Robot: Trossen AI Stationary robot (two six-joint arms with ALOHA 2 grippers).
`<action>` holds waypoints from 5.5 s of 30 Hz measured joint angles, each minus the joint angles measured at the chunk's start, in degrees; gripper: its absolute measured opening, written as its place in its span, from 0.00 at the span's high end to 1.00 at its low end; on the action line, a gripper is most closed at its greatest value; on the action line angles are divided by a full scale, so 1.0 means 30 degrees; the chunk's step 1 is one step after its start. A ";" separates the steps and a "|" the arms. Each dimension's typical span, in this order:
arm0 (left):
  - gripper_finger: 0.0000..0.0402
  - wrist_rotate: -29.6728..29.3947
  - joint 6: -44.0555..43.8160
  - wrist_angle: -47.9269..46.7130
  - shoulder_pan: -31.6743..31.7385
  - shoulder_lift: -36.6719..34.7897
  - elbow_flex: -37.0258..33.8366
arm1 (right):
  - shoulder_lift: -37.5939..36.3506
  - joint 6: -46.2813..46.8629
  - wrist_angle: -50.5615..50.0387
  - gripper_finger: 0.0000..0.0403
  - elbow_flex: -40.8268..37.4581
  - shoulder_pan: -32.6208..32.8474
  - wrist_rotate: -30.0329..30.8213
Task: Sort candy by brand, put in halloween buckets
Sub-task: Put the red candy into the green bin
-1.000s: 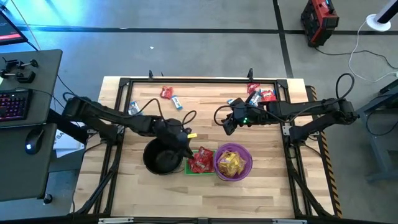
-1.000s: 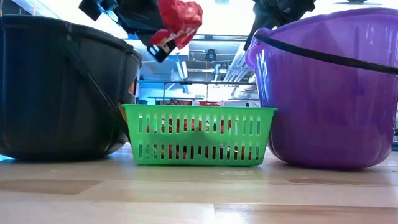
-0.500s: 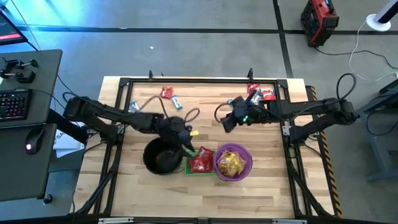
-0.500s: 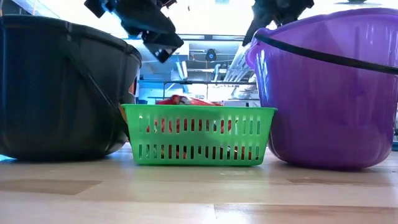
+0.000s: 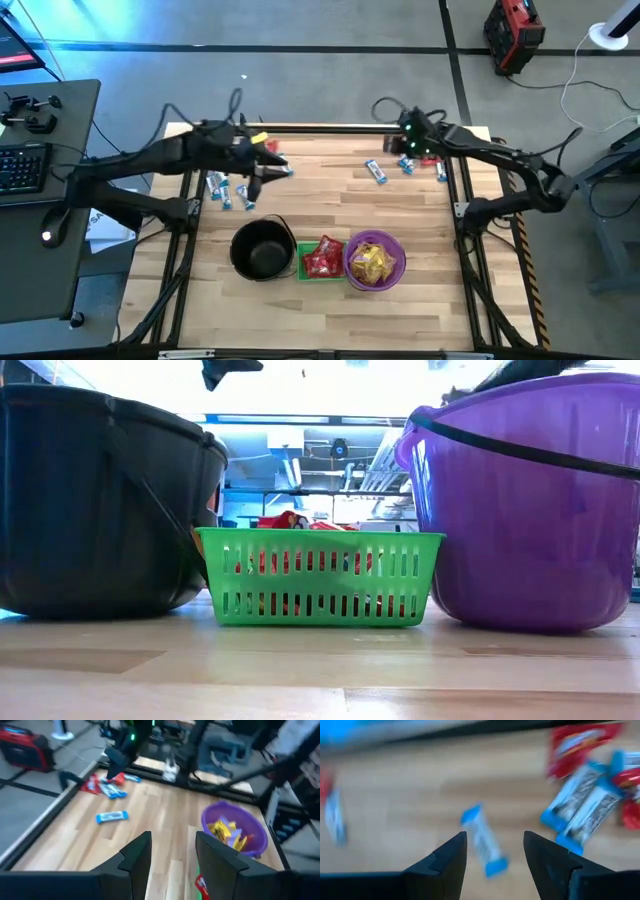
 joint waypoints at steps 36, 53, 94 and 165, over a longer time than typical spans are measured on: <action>0.64 -0.5130 -0.4217 -0.0711 -0.1647 -0.0303 -0.0029 | 0.7963 0.1699 0.3455 0.77 0.0946 -0.5048 0.1767; 0.64 -0.5584 -0.0522 -0.0689 -0.0928 -0.0718 -0.0029 | -0.0170 -0.2506 0.3047 0.98 0.0946 0.0468 0.0235; 0.64 -0.4540 -0.0717 -0.0718 0.0146 -0.0667 -0.0029 | 0.9398 -0.5230 0.2401 0.67 0.9151 1.8443 -0.4309; 0.90 0.0713 -0.0520 -0.1743 1.3240 1.5600 -0.0124 | -0.4561 0.1925 0.1894 0.60 -0.4700 0.7979 -0.2407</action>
